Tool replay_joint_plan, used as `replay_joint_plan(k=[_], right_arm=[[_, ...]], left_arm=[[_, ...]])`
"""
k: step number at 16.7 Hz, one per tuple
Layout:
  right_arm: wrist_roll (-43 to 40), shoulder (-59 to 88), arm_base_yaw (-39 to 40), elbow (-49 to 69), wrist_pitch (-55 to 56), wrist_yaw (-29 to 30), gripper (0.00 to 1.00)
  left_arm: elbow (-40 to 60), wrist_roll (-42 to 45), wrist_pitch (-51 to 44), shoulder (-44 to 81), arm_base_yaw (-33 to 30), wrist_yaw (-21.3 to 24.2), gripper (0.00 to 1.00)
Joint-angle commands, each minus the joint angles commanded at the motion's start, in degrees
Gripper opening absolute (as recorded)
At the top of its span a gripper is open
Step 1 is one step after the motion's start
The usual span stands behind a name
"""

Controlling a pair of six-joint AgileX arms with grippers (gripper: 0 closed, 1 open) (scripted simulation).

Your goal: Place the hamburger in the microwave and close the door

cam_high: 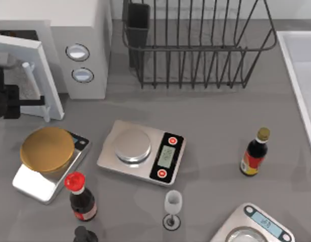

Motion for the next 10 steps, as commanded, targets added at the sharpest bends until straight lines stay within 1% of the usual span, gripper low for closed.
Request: replay_joint_plan(k=[10], right_arm=[[0.0, 0.0, 0.0, 0.0, 0.0, 0.0, 1.00]], left_arm=[[14.0, -0.3, -1.0, 12.3, -0.6, -0.3, 0.00]])
